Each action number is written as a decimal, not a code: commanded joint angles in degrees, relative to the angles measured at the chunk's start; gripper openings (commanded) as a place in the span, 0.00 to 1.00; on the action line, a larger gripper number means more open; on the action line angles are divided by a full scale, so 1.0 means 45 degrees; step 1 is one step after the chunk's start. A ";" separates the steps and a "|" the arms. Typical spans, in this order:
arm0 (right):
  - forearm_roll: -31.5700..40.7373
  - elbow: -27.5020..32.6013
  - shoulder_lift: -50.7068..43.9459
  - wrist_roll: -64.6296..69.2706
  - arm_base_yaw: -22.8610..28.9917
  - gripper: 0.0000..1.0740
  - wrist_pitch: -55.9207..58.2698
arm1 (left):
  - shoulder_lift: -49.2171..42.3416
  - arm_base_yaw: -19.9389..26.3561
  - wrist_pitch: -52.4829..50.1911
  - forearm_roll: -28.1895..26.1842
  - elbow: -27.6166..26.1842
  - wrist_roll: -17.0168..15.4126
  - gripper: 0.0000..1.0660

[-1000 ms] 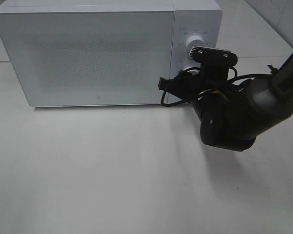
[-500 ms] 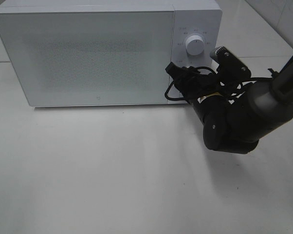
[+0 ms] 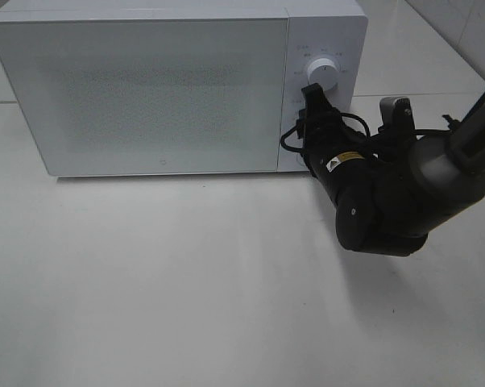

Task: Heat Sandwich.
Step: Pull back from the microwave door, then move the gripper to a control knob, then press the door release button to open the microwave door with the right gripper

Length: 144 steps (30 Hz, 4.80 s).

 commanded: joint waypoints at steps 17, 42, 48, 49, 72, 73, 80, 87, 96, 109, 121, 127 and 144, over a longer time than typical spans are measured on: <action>0.0255 -0.0598 -0.0153 0.6252 0.0038 0.16 -0.2725 | -0.0216 -0.0013 -0.0127 -0.0025 -0.0013 -0.0076 0.92; 0.0204 -0.0751 -0.0153 0.5857 0.0038 0.35 -0.2483 | -0.0216 -0.0013 -0.0127 -0.0025 -0.0013 -0.0076 0.92; 0.0242 -0.0509 -0.0229 0.5017 0.0038 0.56 -0.1795 | -0.0216 -0.0013 -0.0127 -0.0025 -0.0013 -0.0076 0.92; 0.0242 -0.0509 -0.0229 0.5017 0.0038 0.56 -0.1795 | -0.0216 -0.0013 -0.0127 -0.0025 -0.0013 -0.0076 0.92; -0.1999 0.2024 -0.1923 0.3501 0.0191 0.71 0.1095 | -0.0216 -0.0013 -0.0127 -0.0013 -0.0013 -0.0076 0.92; -0.2165 0.2152 -0.2075 0.3285 0.0191 0.71 0.1210 | -0.0216 -0.0013 -0.0127 -0.0013 -0.0013 -0.0076 0.92; -0.3858 0.2814 -0.3718 0.0331 0.0153 0.71 0.3654 | -0.0216 -0.0013 -0.0127 -0.0013 -0.0013 -0.0076 0.92; -0.4100 0.2801 -0.4991 -0.2305 0.0153 0.71 0.5679 | -0.0216 -0.0013 -0.0127 -0.0013 -0.0013 -0.0076 0.92; -0.4087 0.2521 -0.6939 -0.7143 -0.0802 0.71 1.0224 | -0.0216 -0.0013 -0.0127 -0.0013 -0.0013 -0.0076 0.92; -0.4342 0.0433 -0.8862 -1.3267 -0.1617 0.71 1.7443 | -0.0216 -0.0013 -0.0127 -0.0013 -0.0013 -0.0076 0.92; -0.6519 -0.0153 -1.1739 -1.3815 -0.1617 0.71 2.2434 | -0.0216 -0.0013 -0.0127 -0.0013 -0.0013 -0.0076 0.92; -0.6557 -0.0153 -1.3178 -1.3980 -0.1617 0.71 2.4077 | -0.0216 -0.0013 -0.0127 -0.0013 -0.0013 -0.0076 0.92; -0.7181 0.0051 -1.8602 -1.4197 -0.1604 0.71 2.7464 | -0.0216 -0.0013 -0.0127 -0.0013 -0.0013 -0.0076 0.92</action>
